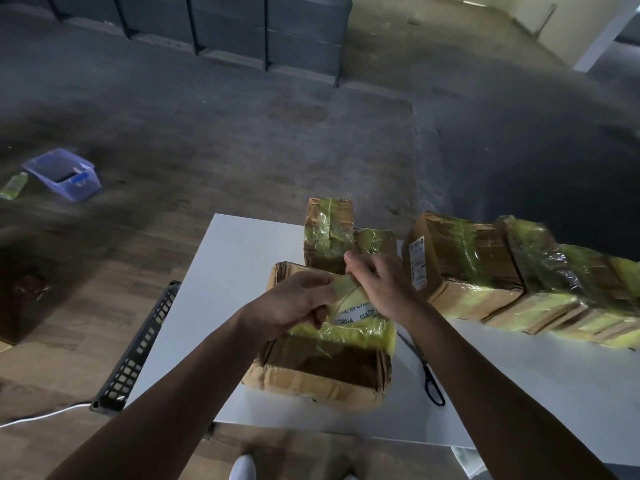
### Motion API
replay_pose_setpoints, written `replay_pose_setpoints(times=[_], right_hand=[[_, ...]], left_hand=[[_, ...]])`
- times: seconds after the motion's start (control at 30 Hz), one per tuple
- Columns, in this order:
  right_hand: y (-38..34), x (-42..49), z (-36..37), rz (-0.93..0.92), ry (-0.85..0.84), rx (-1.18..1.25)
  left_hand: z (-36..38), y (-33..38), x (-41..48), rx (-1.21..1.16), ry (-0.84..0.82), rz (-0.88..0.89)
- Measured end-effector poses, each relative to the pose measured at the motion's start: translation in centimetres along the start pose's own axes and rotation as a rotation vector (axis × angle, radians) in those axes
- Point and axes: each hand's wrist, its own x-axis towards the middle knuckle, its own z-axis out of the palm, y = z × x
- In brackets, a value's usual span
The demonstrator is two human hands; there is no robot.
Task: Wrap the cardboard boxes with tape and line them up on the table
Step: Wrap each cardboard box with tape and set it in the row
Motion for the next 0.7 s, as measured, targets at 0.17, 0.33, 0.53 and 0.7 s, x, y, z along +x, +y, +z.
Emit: replay_pose_setpoints(times=[0.17,0.33,0.53,0.7], right_hand=[[-0.29,0.24,0.02,-0.039,0.017,-0.081],[-0.08,0.17,0.15,-0.053,0.045,-0.087],[-0.26,0.34,0.16,-0.050,0.034,-0.074],[-0.19,0.52,-0.13,-0.007,0.018,-0.064]], left_hand=[[0.27,-0.43,0.07,0.043,0.066,0.013],[0.14,-0.45,0.08,0.039,0.062,-0.002],[-0.01,-0.40,0.00,0.026,0.037,0.000],[0.04,-0.34,0.19,0.027,0.066,-0.019]])
